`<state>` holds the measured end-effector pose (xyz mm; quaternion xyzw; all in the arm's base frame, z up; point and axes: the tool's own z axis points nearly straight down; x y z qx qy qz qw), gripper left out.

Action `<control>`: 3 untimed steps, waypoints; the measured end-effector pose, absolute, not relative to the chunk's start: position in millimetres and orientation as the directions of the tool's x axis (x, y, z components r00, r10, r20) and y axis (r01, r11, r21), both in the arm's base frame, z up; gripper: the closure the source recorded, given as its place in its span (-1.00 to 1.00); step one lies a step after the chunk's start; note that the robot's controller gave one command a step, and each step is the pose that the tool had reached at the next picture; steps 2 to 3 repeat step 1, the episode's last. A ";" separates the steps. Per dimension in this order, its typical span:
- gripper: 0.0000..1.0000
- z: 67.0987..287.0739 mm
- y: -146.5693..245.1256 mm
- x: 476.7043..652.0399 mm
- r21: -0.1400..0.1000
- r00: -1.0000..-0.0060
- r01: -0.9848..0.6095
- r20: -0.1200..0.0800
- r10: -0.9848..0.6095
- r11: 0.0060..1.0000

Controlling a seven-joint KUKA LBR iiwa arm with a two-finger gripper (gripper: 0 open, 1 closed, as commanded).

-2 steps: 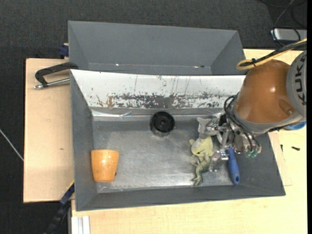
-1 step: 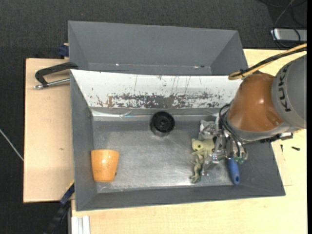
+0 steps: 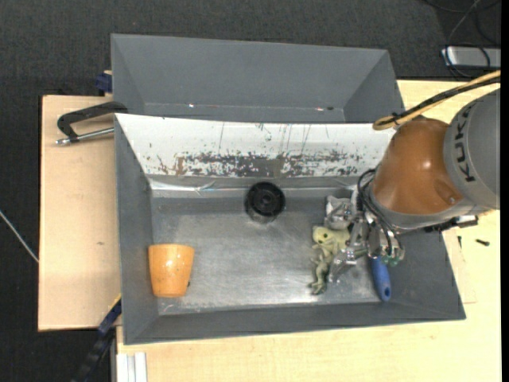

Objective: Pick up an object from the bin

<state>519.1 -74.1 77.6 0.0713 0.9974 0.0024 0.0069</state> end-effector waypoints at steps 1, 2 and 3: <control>1.00 227.9 -77.9 514.2 -0.001 -0.998 0.061 -0.013 0.061 0.998; 1.00 227.9 -77.9 514.2 -0.001 -0.998 0.061 -0.013 0.061 0.998; 1.00 227.9 -77.9 514.2 -0.001 -0.998 0.061 -0.013 0.061 0.998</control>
Offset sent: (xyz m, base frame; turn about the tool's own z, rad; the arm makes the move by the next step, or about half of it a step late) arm -0.0076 -0.0043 0.1449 -0.0810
